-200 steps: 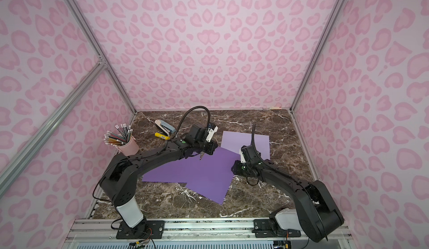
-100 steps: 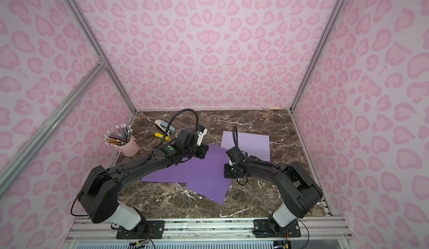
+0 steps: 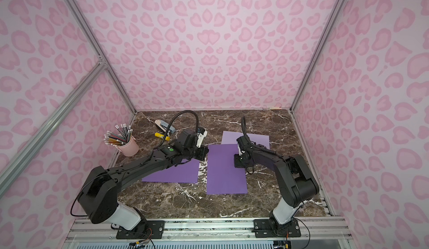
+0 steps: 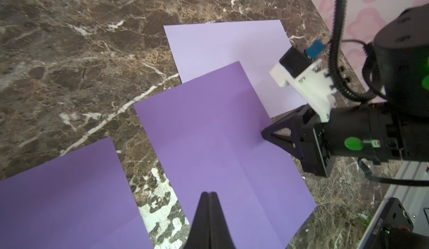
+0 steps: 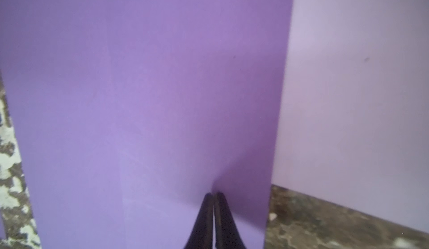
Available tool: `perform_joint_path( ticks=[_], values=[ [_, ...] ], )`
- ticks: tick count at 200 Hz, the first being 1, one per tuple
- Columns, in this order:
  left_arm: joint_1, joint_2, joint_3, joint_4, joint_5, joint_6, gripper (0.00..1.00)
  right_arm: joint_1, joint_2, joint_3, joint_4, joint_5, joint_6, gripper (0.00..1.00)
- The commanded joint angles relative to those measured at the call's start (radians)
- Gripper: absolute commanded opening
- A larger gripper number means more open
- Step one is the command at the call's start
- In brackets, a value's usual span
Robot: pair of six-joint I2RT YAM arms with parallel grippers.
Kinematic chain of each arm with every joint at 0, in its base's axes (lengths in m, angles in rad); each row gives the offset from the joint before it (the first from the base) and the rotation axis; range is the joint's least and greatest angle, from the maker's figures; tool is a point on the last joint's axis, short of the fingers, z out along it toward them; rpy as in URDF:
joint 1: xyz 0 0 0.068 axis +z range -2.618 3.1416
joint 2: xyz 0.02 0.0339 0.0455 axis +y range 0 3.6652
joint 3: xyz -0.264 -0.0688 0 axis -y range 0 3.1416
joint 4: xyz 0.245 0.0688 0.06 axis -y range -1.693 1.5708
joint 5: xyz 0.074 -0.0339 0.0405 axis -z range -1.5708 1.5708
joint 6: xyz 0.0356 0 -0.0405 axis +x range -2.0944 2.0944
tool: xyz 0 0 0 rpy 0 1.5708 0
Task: Fold the rectangular paper in half along the long edge
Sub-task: Adjust the paper at the center of the board, then fold the paper at the center of the board.
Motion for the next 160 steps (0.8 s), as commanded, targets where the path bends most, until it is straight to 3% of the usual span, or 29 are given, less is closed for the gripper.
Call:
perform_joint_path(
  ticks=[1,41,74,160],
  values=[
    [-0.006,0.056,0.035,0.020,0.050,0.019,0.04,-0.006,-0.027,0.032,-0.029,0.005,-0.021,0.17],
    [-0.029,0.216,0.136,0.008,0.083,0.017,0.03,-0.103,-0.126,-0.048,0.041,-0.157,0.018,0.45],
    [-0.056,0.313,0.203,0.014,0.098,0.025,0.04,-0.197,-0.141,-0.105,0.083,-0.261,0.024,0.54],
    [-0.090,0.467,0.258,0.053,0.149,-0.001,0.04,-0.206,-0.083,-0.151,0.133,-0.252,0.009,0.62]
  ],
)
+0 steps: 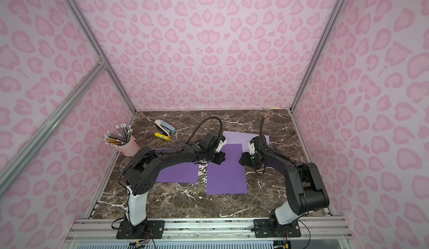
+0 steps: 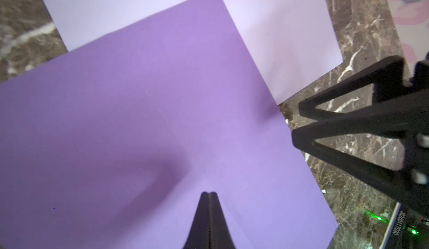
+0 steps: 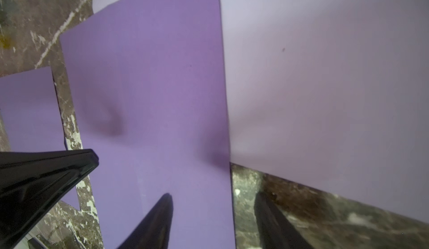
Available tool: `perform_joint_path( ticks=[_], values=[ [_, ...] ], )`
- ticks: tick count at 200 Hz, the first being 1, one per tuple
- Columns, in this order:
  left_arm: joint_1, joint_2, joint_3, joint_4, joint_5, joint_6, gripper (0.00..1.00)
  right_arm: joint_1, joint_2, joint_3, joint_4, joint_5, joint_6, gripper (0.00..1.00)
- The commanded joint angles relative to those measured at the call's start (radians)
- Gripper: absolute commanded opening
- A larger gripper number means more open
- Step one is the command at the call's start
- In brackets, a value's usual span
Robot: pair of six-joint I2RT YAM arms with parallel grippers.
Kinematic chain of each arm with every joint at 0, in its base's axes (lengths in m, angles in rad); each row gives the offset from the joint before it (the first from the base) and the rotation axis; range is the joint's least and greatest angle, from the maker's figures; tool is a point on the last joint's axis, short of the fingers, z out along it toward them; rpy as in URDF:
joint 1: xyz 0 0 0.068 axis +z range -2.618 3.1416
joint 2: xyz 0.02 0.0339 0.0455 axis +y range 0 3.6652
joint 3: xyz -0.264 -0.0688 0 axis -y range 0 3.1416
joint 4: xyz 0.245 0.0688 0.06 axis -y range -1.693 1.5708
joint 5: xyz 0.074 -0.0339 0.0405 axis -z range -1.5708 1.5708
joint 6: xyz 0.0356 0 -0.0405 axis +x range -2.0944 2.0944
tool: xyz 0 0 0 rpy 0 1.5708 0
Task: Fold the rectangular paper in half along the long edge
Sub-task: Fold the paper at the center of the board.
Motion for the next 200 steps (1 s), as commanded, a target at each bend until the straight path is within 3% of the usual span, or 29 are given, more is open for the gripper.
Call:
perform_joint_path(
  ticks=[1,82,162,200],
  values=[
    [-0.012,0.018,0.013,0.044,0.020,-0.010,0.04,0.000,0.021,-0.009,0.033,0.005,-0.010,0.62],
    [-0.029,0.084,-0.044,0.050,0.001,-0.062,0.04,0.011,0.031,-0.113,0.101,-0.069,0.014,0.63],
    [-0.042,0.110,-0.084,0.080,-0.006,-0.100,0.03,0.010,-0.140,-0.276,0.239,-0.274,0.103,0.63],
    [-0.056,0.101,-0.096,0.082,-0.014,-0.116,0.04,0.003,-0.285,-0.296,0.180,-0.192,0.129,0.59]
  ],
)
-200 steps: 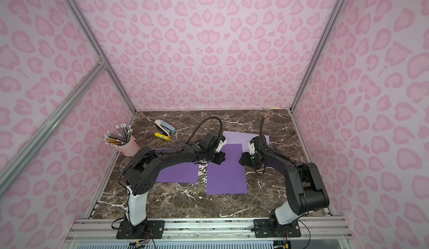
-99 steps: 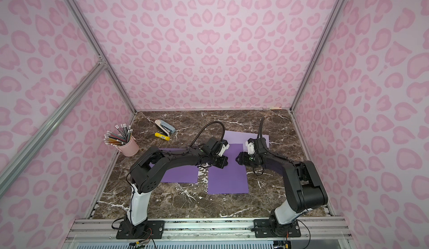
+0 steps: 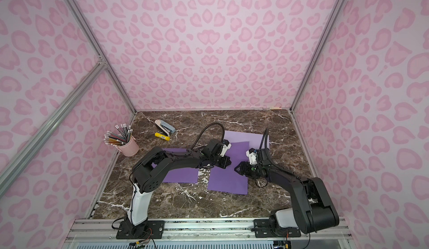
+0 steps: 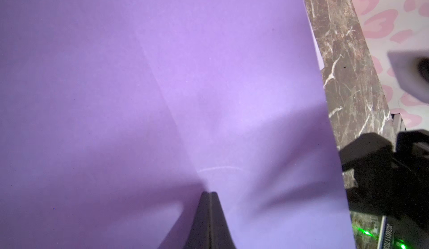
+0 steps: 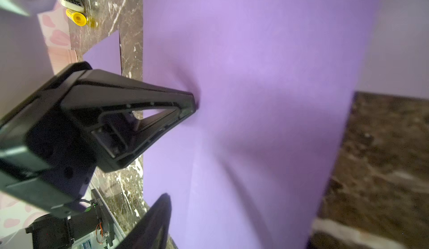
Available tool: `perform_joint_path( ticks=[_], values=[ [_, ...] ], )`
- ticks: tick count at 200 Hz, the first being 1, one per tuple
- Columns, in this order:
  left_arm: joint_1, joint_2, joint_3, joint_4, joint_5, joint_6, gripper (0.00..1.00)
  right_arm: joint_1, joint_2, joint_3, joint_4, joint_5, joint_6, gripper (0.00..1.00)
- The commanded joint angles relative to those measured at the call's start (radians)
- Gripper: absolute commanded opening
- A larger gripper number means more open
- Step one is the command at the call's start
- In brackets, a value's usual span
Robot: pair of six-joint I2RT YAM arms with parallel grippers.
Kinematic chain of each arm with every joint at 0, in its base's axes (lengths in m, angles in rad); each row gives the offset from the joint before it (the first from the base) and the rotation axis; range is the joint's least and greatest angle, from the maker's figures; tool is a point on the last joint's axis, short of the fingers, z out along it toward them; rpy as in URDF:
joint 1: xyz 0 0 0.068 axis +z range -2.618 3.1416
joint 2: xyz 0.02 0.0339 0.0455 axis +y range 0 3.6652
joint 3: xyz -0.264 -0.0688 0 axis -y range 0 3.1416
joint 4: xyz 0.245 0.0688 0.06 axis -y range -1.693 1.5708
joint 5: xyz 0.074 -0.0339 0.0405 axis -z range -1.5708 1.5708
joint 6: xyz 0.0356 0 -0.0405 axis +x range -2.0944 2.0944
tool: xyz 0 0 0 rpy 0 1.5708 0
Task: Fold the rectangular paper in half along the long edge
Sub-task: Fold the paper at the center of the board.
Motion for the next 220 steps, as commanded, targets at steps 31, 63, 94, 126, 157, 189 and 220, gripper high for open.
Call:
perform_joint_path(
  ticks=[31,63,94,126,157,189,220],
  values=[
    [-0.022,0.000,-0.032,-0.172,-0.066,-0.017,0.03,-0.010,-0.133,-0.017,-0.084,0.130,0.048,0.41],
    [-0.028,-0.019,-0.035,-0.167,-0.066,-0.018,0.04,-0.010,-0.100,-0.009,-0.085,0.139,0.038,0.24],
    [-0.030,-0.072,-0.049,-0.137,-0.069,-0.024,0.03,-0.010,-0.086,0.014,-0.111,0.183,0.023,0.05],
    [-0.030,-0.198,-0.061,-0.089,-0.067,-0.031,0.04,-0.010,-0.122,0.051,-0.164,0.202,0.000,0.00],
    [-0.032,-0.420,-0.101,-0.032,-0.109,-0.031,0.17,-0.010,-0.151,0.077,-0.198,0.131,-0.041,0.00],
    [-0.031,-0.634,-0.219,-0.021,-0.187,-0.032,0.44,-0.011,-0.160,0.082,-0.228,0.083,-0.075,0.00],
    [-0.032,-0.722,-0.342,-0.009,-0.218,-0.026,0.35,-0.008,-0.154,0.116,-0.250,0.079,-0.080,0.00]
  ],
)
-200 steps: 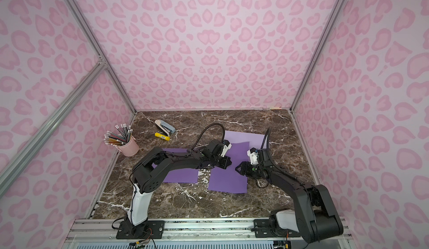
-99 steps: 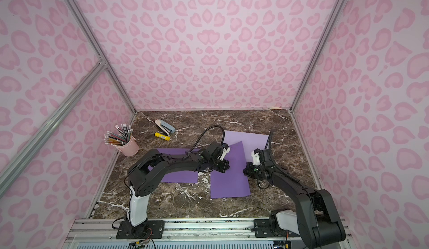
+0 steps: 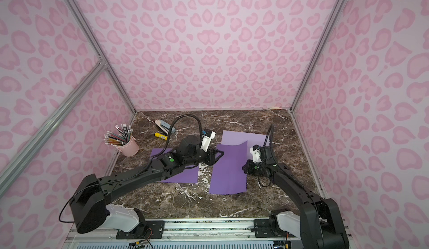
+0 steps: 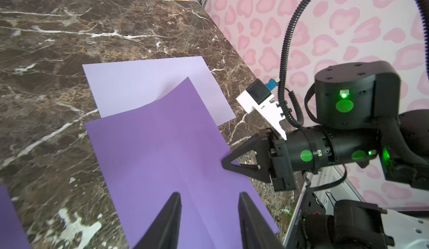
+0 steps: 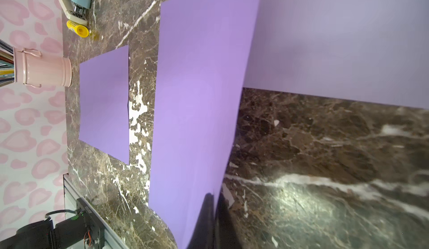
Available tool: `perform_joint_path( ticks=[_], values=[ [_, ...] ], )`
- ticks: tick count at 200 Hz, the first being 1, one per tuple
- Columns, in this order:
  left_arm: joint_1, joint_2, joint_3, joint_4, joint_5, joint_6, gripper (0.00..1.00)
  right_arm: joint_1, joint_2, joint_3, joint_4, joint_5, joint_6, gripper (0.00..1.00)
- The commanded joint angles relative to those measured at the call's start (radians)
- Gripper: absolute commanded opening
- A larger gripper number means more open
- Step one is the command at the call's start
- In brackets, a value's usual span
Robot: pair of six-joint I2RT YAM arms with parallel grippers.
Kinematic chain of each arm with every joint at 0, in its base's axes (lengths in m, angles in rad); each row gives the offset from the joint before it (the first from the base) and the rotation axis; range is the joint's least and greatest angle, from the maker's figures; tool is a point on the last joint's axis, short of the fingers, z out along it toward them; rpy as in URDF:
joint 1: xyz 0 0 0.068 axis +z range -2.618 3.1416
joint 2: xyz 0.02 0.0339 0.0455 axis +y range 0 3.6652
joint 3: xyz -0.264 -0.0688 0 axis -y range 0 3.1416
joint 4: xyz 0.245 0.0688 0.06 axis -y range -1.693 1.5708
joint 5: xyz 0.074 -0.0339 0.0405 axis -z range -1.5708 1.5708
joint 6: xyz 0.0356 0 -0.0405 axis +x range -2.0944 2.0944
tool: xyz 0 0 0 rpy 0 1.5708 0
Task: Fold the rectangular paper in half along the long edge
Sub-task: Fold the paper at the center of the board.
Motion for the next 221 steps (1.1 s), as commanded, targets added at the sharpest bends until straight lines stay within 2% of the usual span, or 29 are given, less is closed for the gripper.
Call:
perform_joint_path(
  ticks=[1,23,59,151,221],
  values=[
    [-0.001,-0.034,-0.064,0.021,-0.054,0.007,0.34,0.002,0.010,0.050,-0.042,-0.015,-0.026,0.00],
    [-0.001,-0.035,-0.140,0.027,-0.082,0.000,0.18,0.015,0.038,0.114,-0.117,0.016,-0.040,0.00],
    [-0.001,-0.020,-0.222,0.081,-0.081,-0.014,0.04,0.015,0.066,0.110,-0.117,0.091,-0.032,0.00],
    [-0.032,0.215,-0.178,0.150,-0.044,0.001,0.04,0.016,0.090,0.095,-0.112,0.127,0.009,0.00],
    [-0.063,0.333,-0.155,0.118,-0.091,-0.017,0.04,0.018,0.114,0.106,-0.128,0.130,-0.007,0.00]
  ],
)
